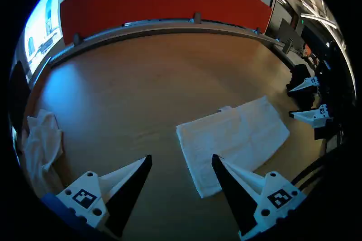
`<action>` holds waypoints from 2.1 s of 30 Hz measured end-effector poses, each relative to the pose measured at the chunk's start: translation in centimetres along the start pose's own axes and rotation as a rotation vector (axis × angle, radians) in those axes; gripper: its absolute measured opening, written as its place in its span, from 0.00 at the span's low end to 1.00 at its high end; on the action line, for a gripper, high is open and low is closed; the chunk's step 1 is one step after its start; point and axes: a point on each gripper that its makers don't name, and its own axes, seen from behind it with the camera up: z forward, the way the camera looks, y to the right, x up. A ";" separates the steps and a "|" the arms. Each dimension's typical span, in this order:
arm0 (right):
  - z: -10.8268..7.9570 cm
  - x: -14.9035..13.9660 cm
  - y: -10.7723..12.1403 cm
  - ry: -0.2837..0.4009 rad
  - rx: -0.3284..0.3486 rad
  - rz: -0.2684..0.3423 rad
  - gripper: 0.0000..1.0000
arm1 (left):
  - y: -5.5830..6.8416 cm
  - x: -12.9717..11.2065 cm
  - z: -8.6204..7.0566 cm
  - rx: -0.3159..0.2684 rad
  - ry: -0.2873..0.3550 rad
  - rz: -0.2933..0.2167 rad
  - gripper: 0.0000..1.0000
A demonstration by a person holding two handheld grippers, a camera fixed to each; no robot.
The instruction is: Fold towel
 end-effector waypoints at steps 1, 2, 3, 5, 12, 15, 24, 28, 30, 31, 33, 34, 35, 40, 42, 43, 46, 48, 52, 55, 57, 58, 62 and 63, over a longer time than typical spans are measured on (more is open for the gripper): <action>-0.1 -0.1 -0.1 -0.001 0.001 0.000 0.95 | 0.0 -0.1 -0.3 0.003 0.003 -0.002 0.98; -0.2 -0.2 -0.2 -0.001 0.003 0.000 0.95 | -0.1 -0.3 -0.5 0.007 0.006 -0.005 0.98; -0.4 -0.3 -0.4 -0.002 0.004 -0.001 0.95 | -0.1 -0.4 -0.8 0.011 0.009 -0.007 0.98; -0.7 -0.5 -0.6 -0.002 0.005 -0.002 0.94 | -0.1 -0.8 -1.3 0.018 0.014 -0.009 0.98; -1.7 -1.3 -1.3 -0.004 0.011 -0.004 0.95 | -0.2 -2.5 -3.2 0.052 0.028 -0.032 0.99; -2.2 -1.7 -1.6 -0.004 0.011 -0.006 0.95 | -0.1 -3.3 -3.9 0.061 0.033 -0.049 0.98; -2.9 -2.4 -2.1 -0.009 0.021 -0.011 0.94 | -0.1 -4.6 -5.5 0.095 0.054 -0.083 0.98; -2.7 -2.4 -2.3 -0.009 0.035 -0.023 0.95 | -0.4 -4.7 -6.3 0.117 0.077 -0.096 0.98; -2.7 -2.4 -2.5 -0.009 0.043 -0.032 0.95 | -0.7 -4.8 -6.8 0.129 0.092 -0.103 0.99; -2.6 -2.5 -2.6 -0.011 0.047 -0.037 0.95 | -0.7 -4.9 -7.1 0.135 0.100 -0.107 0.99; -2.5 -2.5 -2.7 -0.015 0.056 -0.048 0.95 | -0.9 -5.1 -7.6 0.145 0.115 -0.116 0.99; -2.4 -2.6 -2.8 -0.017 0.060 -0.053 0.95 | -1.0 -5.2 -7.9 0.149 0.123 -0.120 0.98; -2.4 -2.6 -2.9 -0.019 0.065 -0.058 0.95 | -1.0 -5.3 -8.2 0.153 0.131 -0.124 0.98; -2.1 -2.9 -3.3 -0.031 0.088 -0.086 0.95 | -1.7 -5.5 -9.8 0.181 0.184 -0.132 0.98; -2.0 -3.0 -3.4 -0.035 0.097 -0.097 0.95 | -1.9 -5.3 -10.5 0.193 0.215 -0.127 0.98; -1.9 -3.0 -3.4 -0.037 0.100 -0.103 0.95 | -2.1 -5.2 -10.8 0.198 0.231 -0.123 0.99; -1.7 -3.2 -3.6 -0.045 0.111 -0.118 0.95 | -2.4 -4.9 -11.9 0.213 0.278 -0.111 0.98; -1.6 -3.3 -3.7 -0.053 0.119 -0.127 0.95 | -2.6 -4.7 -12.5 0.224 0.307 -0.103 0.98; -1.2 -3.6 -4.0 -0.069 0.134 -0.143 0.95 | -3.1 -4.9 -13.5 0.244 0.352 -0.096 0.98; -0.9 -3.6 -4.3 -0.078 0.143 -0.155 0.95 | -3.5 -5.1 -14.0 0.262 0.377 -0.097 0.98; -0.7 -3.7 -4.4 -0.085 0.149 -0.162 0.95 | -3.8 -5.2 -14.3 0.274 0.393 -0.100 0.98; -0.7 -3.8 -4.5 -0.089 0.152 -0.165 0.95 | -4.0 -5.3 -14.5 0.278 0.400 -0.103 0.98; -0.5 -4.1 -4.8 -0.105 0.164 -0.181 0.95 | -4.5 -5.6 -14.9 0.291 0.419 -0.112 0.98; -0.4 -4.2 -4.9 -0.110 0.167 -0.186 0.95 | -4.6 -5.6 -15.0 0.293 0.424 -0.113 0.98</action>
